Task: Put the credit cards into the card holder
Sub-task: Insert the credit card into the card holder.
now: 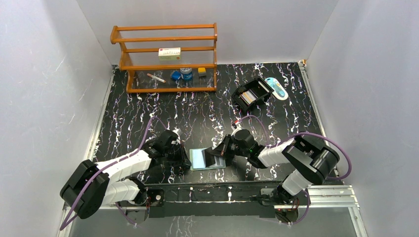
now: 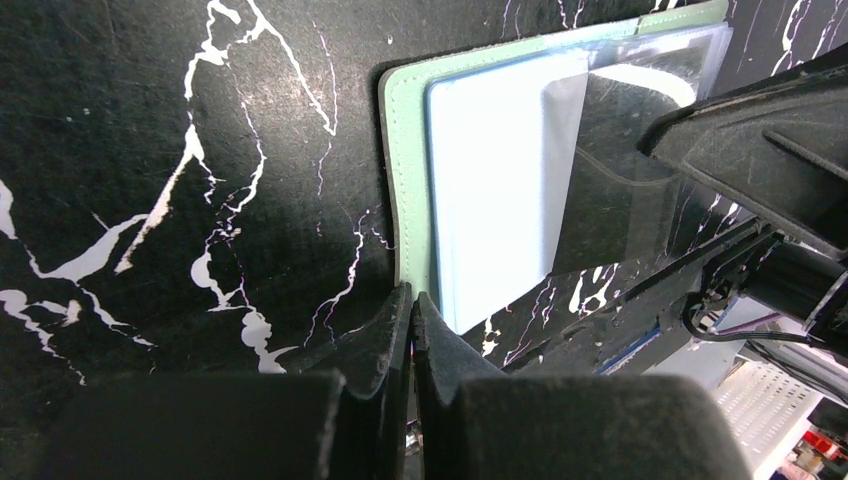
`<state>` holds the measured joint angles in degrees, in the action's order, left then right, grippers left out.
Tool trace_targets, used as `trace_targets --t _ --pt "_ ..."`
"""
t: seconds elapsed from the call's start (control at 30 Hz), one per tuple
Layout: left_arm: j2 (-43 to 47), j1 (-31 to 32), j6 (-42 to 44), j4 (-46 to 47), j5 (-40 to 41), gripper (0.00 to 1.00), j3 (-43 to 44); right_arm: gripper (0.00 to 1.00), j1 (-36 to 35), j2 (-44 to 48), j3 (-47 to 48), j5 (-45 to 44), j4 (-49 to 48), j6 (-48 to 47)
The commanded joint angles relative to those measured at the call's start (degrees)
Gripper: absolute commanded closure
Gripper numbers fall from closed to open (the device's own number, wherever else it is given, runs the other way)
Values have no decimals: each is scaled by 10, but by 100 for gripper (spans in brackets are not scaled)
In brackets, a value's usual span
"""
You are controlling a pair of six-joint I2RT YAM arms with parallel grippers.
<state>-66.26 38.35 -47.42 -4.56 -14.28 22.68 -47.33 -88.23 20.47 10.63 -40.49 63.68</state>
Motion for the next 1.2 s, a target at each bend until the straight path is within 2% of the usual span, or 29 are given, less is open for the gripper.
trace_targets --t 0.0,0.17,0.37,0.43,0.6,0.77,0.9,1.17 --pt "11 0 -17 2 -18 99 -21 100 -3 -18 3 -11 -45 10" --pt "24 0 -39 29 -32 98 -42 100 -8 -39 0 -10 -95 31" --pt "15 0 -43 39 -37 98 -45 100 -20 -50 1 -16 -86 27" --pt "13 1 -43 41 -37 98 -44 94 -24 -49 12 -15 -57 13" --pt "12 1 -42 41 -38 98 -42 74 -26 -6 57 -50 102 -46" --pt "13 1 -43 41 -37 98 -44 65 -28 40 85 -94 214 -90" --pt "13 1 -43 41 -37 97 -43 55 -35 47 104 -103 238 -107" --pt "11 1 -44 42 -36 97 -43 56 -54 18 123 -104 238 -105"
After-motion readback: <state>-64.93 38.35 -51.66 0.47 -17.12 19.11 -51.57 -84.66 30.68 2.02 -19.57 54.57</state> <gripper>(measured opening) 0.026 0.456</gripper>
